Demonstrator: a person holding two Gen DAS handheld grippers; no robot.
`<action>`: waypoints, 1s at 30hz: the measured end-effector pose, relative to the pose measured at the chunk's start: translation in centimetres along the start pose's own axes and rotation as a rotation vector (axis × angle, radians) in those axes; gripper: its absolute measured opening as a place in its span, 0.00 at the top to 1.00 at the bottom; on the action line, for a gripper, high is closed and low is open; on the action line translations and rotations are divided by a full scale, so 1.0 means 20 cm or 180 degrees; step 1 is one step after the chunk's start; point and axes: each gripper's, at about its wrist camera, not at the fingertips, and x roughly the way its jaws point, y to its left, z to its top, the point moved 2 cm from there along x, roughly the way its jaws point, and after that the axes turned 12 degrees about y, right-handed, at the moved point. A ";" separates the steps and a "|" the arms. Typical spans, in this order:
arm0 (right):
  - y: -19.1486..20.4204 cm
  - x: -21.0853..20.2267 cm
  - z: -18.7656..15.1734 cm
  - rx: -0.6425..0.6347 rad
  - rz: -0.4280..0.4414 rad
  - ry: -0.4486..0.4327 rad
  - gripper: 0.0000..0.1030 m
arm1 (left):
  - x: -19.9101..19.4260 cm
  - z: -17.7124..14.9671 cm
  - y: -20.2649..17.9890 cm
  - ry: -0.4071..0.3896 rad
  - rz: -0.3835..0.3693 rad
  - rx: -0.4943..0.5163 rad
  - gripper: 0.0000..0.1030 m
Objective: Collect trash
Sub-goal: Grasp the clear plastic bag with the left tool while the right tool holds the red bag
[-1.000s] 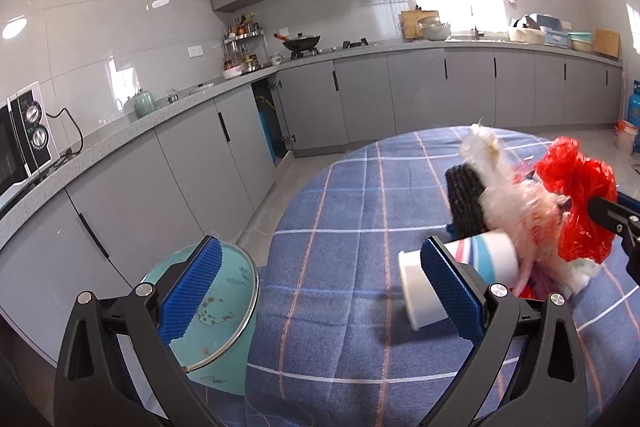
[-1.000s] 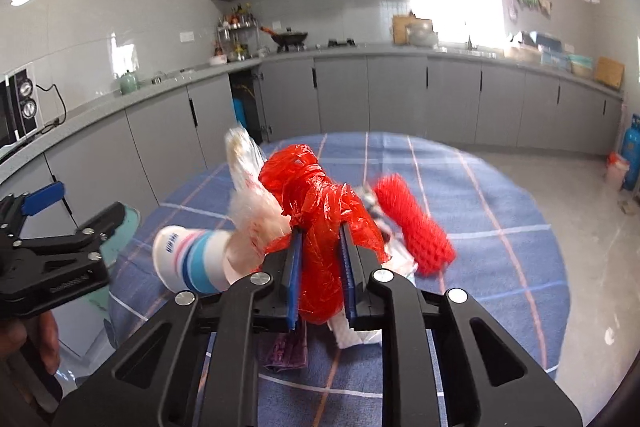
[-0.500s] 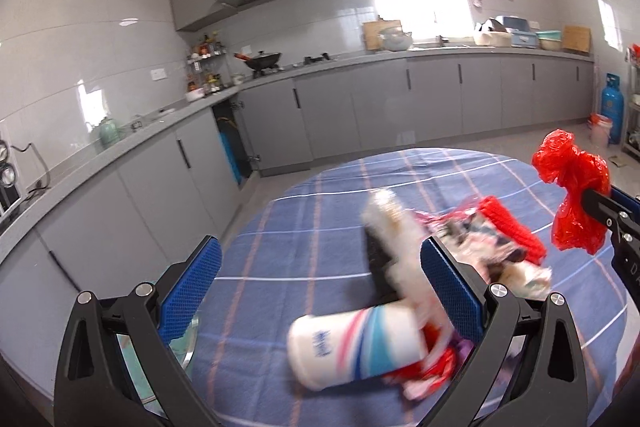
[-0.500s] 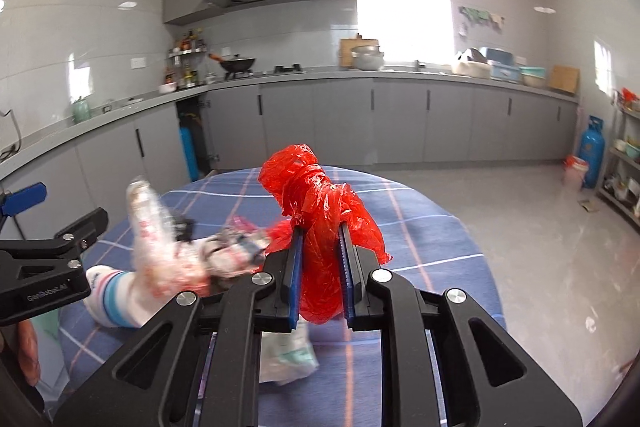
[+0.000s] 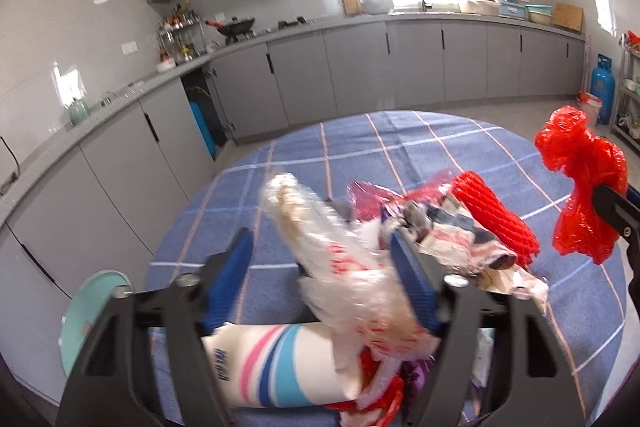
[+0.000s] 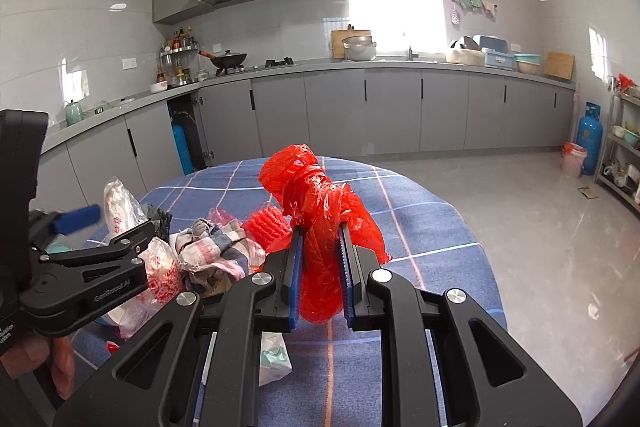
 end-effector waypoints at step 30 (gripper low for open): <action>0.13 -0.12 0.06 -0.0201 0.0174 -0.0153 0.84 | -0.39 -0.03 0.29 -0.0514 -0.0220 -0.0245 0.87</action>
